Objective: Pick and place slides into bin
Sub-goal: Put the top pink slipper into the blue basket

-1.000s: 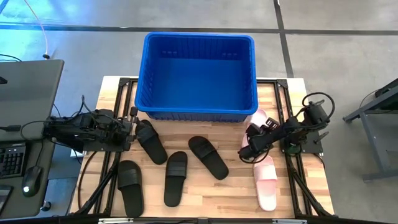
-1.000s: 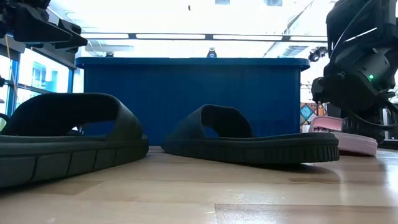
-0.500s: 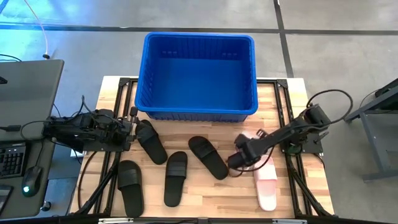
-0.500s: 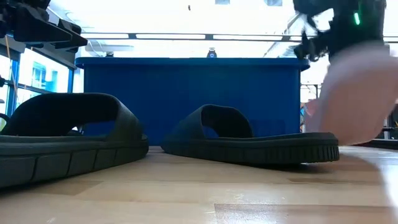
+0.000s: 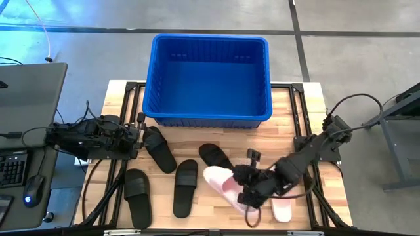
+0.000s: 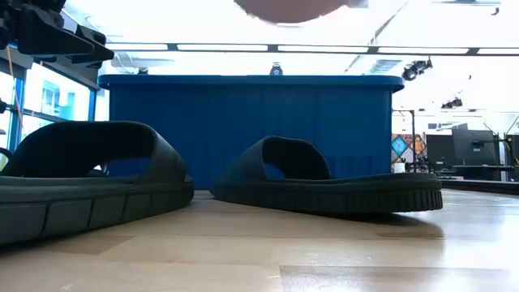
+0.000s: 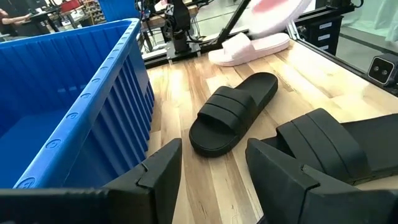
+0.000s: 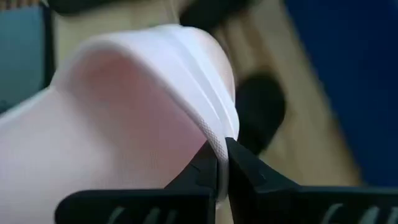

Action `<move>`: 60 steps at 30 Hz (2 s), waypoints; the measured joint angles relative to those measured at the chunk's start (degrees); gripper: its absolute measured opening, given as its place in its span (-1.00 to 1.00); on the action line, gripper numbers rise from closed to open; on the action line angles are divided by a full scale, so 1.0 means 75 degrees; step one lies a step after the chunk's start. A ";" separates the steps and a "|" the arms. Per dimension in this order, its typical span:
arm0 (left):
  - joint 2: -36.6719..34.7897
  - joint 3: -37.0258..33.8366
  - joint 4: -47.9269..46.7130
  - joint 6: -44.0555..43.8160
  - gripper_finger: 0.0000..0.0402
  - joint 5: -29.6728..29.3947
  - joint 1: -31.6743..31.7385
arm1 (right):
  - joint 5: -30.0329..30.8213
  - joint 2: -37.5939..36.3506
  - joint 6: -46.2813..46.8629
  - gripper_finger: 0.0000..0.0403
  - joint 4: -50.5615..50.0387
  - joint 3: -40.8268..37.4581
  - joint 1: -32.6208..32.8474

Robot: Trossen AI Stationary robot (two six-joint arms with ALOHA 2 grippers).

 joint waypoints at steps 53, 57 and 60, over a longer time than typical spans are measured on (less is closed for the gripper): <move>0.0000 0.0000 0.0329 0.0006 -0.14 -0.0003 -0.0003 | 0.0281 0.0429 -0.5370 -0.93 0.5448 -0.4317 -0.9162; 0.0000 0.0000 0.0341 0.0006 -0.14 -0.0003 -0.0002 | -0.0330 0.0440 -0.5465 -0.70 0.5454 -0.4332 -0.9161; 0.0000 0.0000 0.0344 0.0006 -0.14 -0.0003 0.0000 | -0.0428 0.0440 -0.5333 -0.48 0.5454 -0.4329 -0.9153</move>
